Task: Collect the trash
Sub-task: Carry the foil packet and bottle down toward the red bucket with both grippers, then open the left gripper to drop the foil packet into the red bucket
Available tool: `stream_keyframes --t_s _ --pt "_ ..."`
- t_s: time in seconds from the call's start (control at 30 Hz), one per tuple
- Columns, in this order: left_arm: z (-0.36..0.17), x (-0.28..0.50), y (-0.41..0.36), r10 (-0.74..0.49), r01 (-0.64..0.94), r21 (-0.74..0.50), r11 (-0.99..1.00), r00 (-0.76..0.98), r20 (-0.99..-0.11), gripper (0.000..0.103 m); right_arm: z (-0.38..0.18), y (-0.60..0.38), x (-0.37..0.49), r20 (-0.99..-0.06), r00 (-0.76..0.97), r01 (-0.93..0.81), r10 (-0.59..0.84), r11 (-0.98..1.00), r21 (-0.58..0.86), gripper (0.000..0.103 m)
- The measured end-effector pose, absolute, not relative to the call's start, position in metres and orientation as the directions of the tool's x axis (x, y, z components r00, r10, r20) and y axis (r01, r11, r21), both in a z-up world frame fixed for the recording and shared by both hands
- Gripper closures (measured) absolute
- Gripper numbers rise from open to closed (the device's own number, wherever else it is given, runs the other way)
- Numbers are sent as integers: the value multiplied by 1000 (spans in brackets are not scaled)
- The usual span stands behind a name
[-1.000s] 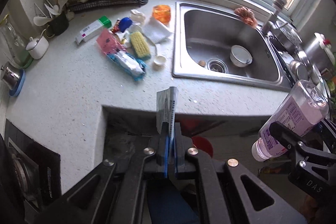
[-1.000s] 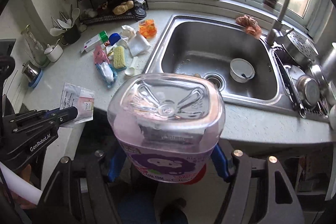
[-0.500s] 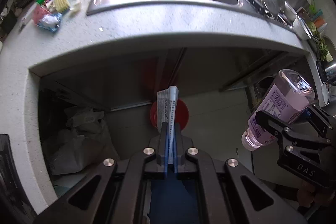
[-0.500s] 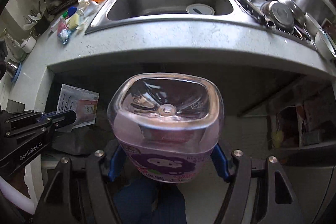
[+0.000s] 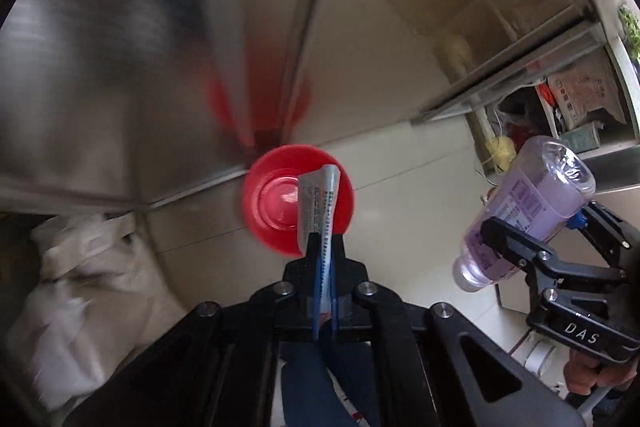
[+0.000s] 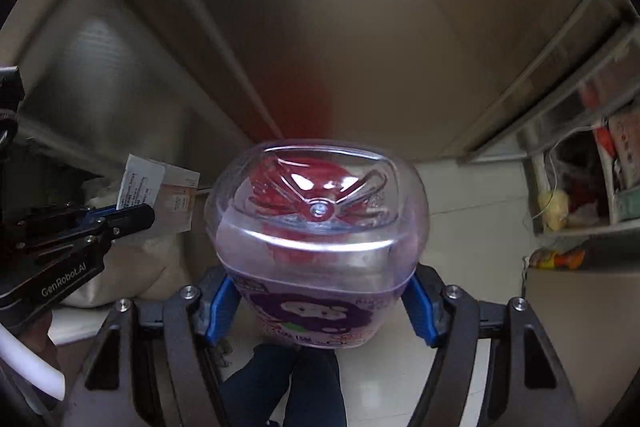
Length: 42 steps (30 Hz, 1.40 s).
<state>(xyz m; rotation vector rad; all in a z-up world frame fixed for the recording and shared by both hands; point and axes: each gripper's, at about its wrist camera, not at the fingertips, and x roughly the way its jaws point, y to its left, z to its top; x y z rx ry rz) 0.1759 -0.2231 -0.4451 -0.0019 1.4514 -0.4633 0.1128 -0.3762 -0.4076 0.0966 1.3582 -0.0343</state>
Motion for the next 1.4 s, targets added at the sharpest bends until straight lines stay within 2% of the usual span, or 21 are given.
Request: stream_keyframes --t_s 0.3,0.4,0.43,0.5,0.63,0.9,0.97,1.03,1.2,1.3,1.4 --pt "-552 198 -271 -327 363 -305 880 0 -945 100 -511 -417 120 -975 224 128 -3 991 27 35" --pt "-574 200 -280 -310 379 -287 880 0 -951 97 -537 -435 117 -978 209 129 -7 991 20 35" --pt "-581 200 -282 -302 384 -279 880 -3 -953 93 -541 -437 117 -978 207 129 -11 991 16 35" --pt "-586 202 -287 -287 400 -265 878 -4 -958 81 -548 -439 116 -978 209 128 -17 992 10 35" --pt "-593 204 -287 -286 387 -270 882 -16 -958 69 -548 -439 114 -981 196 121 -13 993 10 35" --pt "-567 200 -260 -275 362 -257 896 -4 -962 69 -518 -416 106 -981 195 91 -11 996 7 35" --pt "-556 199 -250 -258 363 -235 902 14 -966 62 -515 -417 108 -981 193 81 -6 997 10 35" --pt "-547 199 -241 -248 376 -217 901 35 -968 37 -505 -408 109 -981 196 71 -1 997 13 35" --pt "-539 205 -214 -234 353 -193 916 76 -969 20 -504 -389 116 -981 192 32 8 999 14 35" --pt "-538 209 -199 -225 349 -167 922 133 -965 18 -514 -384 126 -981 195 7 18 1000 20 35" --pt "-543 211 -185 -209 335 -144 931 166 -964 9 -521 -371 133 -980 197 -14 27 1000 25 35"
